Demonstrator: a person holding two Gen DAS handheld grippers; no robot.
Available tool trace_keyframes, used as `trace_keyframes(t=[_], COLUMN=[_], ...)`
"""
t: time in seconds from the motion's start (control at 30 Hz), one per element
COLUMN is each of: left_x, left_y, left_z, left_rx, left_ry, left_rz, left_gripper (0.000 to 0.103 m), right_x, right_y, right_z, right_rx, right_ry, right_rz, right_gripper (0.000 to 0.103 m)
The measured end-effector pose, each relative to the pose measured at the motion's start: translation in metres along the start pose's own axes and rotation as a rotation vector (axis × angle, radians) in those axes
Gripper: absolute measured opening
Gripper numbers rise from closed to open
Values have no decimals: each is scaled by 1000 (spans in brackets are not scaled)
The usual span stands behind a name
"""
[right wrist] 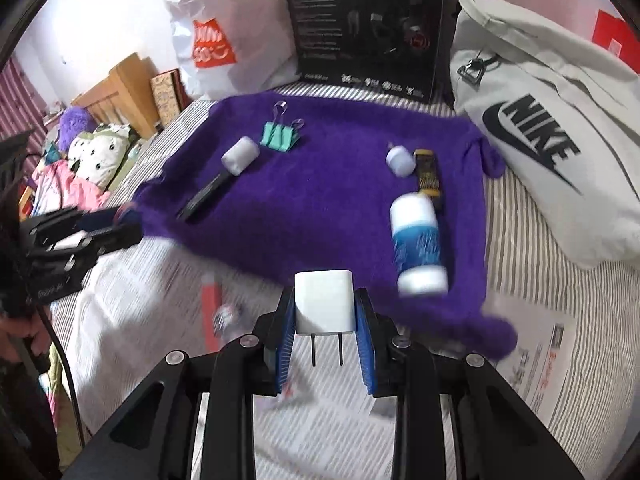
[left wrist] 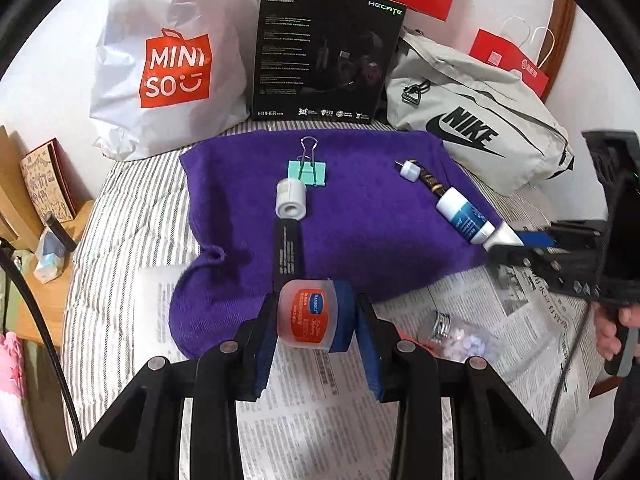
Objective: Organize rigid objects
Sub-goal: 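Carry the Vaseline tin and white plug onto the purple towel, releasing both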
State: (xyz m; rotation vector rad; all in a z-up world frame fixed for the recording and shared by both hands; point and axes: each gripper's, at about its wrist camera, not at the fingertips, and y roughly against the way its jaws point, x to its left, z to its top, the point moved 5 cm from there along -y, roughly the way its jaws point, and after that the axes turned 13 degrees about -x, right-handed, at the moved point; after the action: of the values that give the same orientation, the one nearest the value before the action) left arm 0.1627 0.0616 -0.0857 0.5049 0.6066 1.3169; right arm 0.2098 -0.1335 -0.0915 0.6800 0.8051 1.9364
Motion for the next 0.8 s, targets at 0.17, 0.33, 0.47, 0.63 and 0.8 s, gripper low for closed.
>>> trace_keyframes(t=[0.17,0.33,0.47,0.63,0.8], left_x=[5,9,11,14,17], left_y=[-7,-15,-21,-29,-36], left_z=[5,6,9,13,16], left_rx=[6,13,17,20,25], left_ry=[0,13,7,15,15], left_rz=[1,-4,-6,-12,-11], left_gripper=[35,35,35,35,35], right_x=[-7,-11,-11,-12,-14], right_y=[-27,-52,-66,-77,-81], right_z=[16,20,16,12,12], right_rx=[19,56,93,124,125], right_ry=[-14,-19,1,17,17], right_rz=[-21,-34,-41,-51,-44], right_gripper=[28,28,28,28,28])
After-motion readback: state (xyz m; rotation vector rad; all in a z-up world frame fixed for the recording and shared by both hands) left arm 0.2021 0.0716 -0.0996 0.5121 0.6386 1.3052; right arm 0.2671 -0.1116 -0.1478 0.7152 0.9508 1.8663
